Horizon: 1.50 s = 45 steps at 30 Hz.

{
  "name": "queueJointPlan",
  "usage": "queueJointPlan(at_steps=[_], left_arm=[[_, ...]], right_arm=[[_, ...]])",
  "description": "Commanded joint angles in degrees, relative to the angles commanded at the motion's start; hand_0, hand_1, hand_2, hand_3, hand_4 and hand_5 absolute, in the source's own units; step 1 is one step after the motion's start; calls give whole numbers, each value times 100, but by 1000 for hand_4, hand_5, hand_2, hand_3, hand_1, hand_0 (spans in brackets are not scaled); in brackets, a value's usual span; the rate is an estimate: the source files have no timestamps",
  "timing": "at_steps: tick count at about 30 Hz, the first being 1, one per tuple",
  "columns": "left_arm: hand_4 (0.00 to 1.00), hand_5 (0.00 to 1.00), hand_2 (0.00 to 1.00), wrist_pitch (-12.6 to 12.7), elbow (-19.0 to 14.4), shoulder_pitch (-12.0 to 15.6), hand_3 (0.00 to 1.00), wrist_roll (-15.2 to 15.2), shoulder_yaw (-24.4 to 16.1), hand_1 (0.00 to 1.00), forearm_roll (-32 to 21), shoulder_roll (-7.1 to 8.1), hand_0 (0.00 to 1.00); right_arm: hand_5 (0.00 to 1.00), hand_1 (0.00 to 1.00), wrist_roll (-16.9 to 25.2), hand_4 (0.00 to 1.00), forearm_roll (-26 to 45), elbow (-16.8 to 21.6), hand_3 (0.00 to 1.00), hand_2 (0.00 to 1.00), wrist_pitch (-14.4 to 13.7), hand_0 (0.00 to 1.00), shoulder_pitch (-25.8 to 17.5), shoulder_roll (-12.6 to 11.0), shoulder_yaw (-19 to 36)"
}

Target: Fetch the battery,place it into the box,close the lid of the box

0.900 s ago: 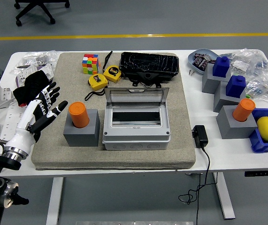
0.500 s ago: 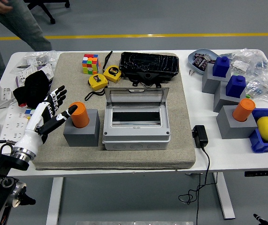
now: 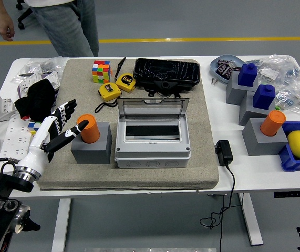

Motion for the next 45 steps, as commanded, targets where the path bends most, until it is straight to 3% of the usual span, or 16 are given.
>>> queueJointPlan(at_steps=[1,2,7,8,13,14,24,31,38,39,44,45], left_arm=[[998,518,920,4,15,5,904,2,4,973,34,-3,984],[998,411,918,13,35,7,901,2,5,969,61,-5,982],[998,411,918,134,74,-10,901,-31,15,969,167,-2,982],[998,275,875,180,82,-15,876,-34,16,929,188,-2,956],[998,275,875,416,164,-68,876,-50,20,929,307,-23,956],[998,220,864,447,168,-76,863,-59,45,913,295,-22,925],[998,225,859,448,207,-208,866,-223,464,910,-268,8,917],[998,256,858,466,299,-288,868,-291,547,905,-474,-6,911],[998,268,824,736,449,-304,843,-466,586,884,-611,-43,894],[998,218,801,756,465,-306,821,-479,585,858,-630,-49,880],[998,218,801,813,507,-332,821,-540,632,858,-831,-49,880],[998,177,798,818,509,-337,820,-550,648,848,-871,-47,846]], right_arm=[[998,860,-1,998,5,0,868,831,-1,894,0,2,-12],[998,849,-6,998,0,0,851,821,-9,890,2,3,-17],[998,849,-22,998,-10,0,851,821,-29,890,5,-11,-21],[998,841,-27,998,-19,0,828,808,-33,883,4,-13,-14],[998,841,-59,998,-104,0,828,808,-65,883,-5,-19,20],[998,834,-63,998,-105,0,820,803,-73,874,-5,-20,17],[998,831,-85,998,-225,0,813,801,-98,869,23,-10,-16],[998,832,-108,998,-282,0,811,801,-102,870,26,-13,-16],[998,832,-109,998,-267,0,806,799,-103,868,28,-12,-24],[998,827,-107,998,-260,0,797,797,-102,865,30,-13,-32],[998,827,-121,998,-308,0,797,797,-112,865,41,-15,-9],[998,826,-122,998,-312,0,793,796,-114,867,42,-16,-8]])
